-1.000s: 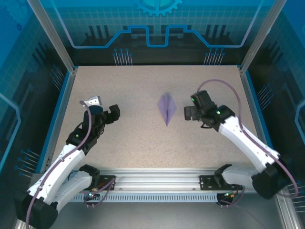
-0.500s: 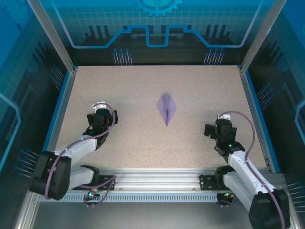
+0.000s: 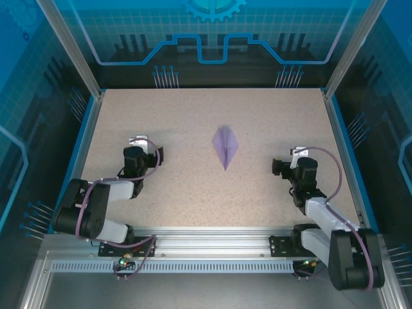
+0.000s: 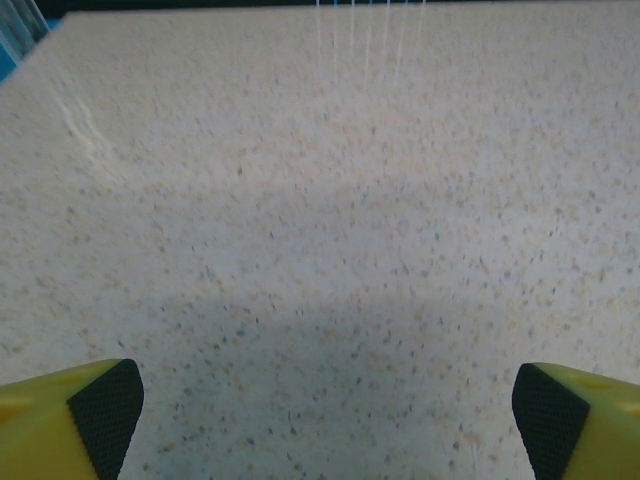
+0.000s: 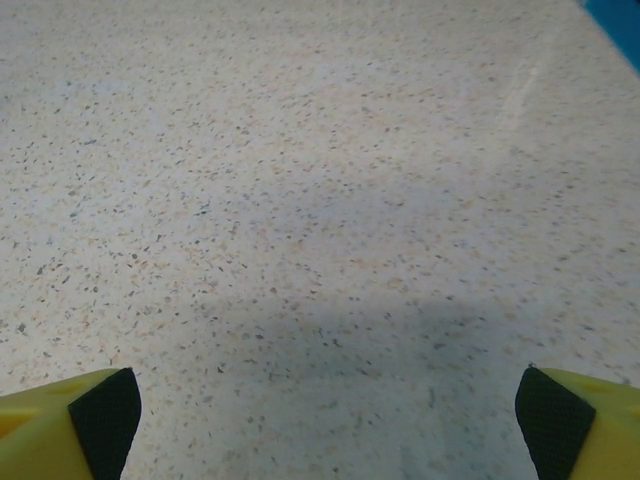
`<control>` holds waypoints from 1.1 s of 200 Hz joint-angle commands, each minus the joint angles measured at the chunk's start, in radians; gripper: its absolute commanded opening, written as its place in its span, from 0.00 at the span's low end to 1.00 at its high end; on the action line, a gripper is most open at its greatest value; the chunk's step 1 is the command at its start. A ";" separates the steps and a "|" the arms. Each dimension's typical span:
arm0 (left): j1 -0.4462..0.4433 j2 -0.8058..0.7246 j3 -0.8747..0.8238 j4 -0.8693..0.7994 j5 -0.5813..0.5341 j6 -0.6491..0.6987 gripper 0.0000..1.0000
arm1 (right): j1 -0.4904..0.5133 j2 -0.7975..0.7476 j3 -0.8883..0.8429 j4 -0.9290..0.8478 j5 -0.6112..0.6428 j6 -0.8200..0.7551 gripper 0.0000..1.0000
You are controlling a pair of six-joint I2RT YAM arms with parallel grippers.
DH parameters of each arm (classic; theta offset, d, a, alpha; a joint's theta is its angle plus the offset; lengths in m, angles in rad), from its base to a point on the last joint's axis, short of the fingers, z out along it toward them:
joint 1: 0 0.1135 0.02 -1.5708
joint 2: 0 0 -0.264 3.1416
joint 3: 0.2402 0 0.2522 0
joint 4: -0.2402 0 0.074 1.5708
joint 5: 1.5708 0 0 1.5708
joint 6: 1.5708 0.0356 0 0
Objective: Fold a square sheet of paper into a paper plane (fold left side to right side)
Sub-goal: Reset both arms
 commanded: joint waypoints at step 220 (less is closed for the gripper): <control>0.092 0.070 0.049 0.066 0.206 -0.017 0.99 | 0.062 0.461 0.179 0.398 -0.063 -0.118 1.00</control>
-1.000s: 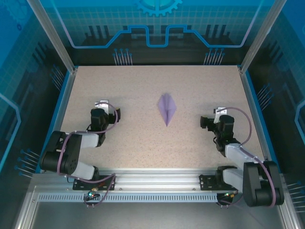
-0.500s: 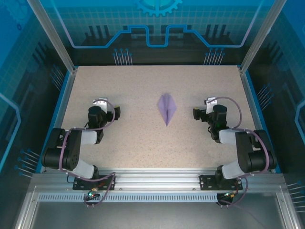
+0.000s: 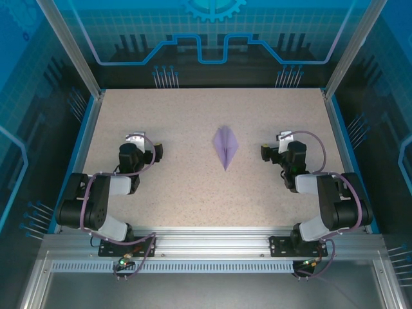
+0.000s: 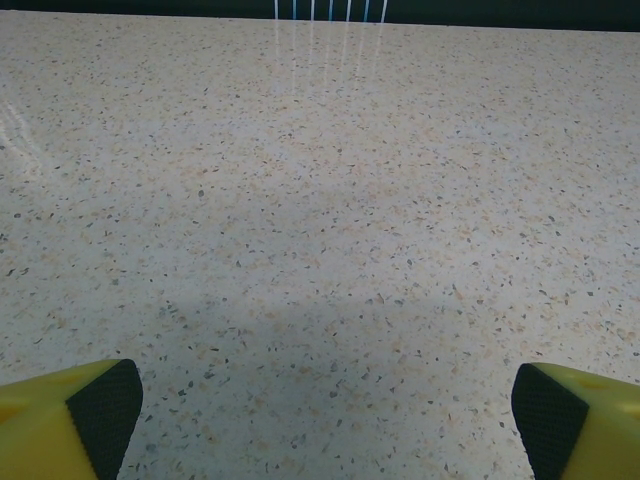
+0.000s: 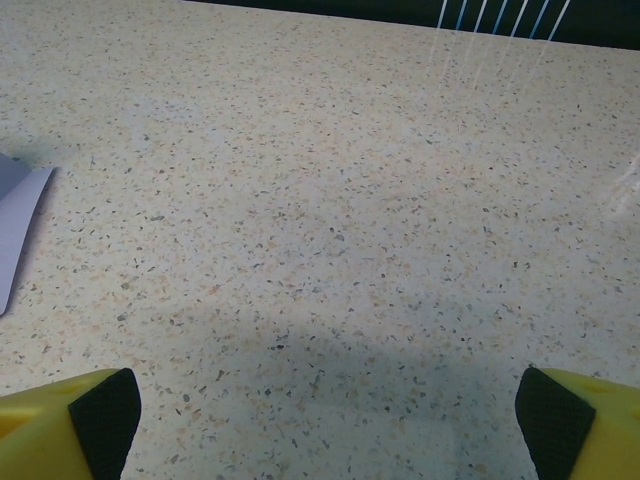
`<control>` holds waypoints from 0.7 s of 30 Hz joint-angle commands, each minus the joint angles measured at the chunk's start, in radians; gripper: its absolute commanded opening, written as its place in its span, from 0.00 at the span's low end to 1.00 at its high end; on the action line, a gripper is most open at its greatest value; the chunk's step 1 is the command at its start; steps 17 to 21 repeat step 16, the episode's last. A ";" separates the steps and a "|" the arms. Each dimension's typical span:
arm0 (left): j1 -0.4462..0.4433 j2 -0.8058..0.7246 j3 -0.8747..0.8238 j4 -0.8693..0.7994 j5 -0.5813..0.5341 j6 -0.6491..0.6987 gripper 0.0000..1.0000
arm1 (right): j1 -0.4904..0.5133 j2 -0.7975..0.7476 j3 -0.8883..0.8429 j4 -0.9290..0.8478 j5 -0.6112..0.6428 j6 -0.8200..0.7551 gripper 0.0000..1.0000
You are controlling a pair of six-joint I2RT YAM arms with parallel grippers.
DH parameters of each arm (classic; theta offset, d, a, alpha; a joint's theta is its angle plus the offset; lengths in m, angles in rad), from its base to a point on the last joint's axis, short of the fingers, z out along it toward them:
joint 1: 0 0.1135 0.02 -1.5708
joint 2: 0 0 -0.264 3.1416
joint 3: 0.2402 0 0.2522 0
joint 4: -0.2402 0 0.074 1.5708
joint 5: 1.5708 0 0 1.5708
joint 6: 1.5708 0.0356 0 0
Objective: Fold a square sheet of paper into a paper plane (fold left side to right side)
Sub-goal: Reset both arms
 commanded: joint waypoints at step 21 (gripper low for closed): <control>0.007 0.007 0.017 -0.004 0.021 -0.014 0.99 | 0.008 0.000 0.006 0.039 0.012 -0.008 1.00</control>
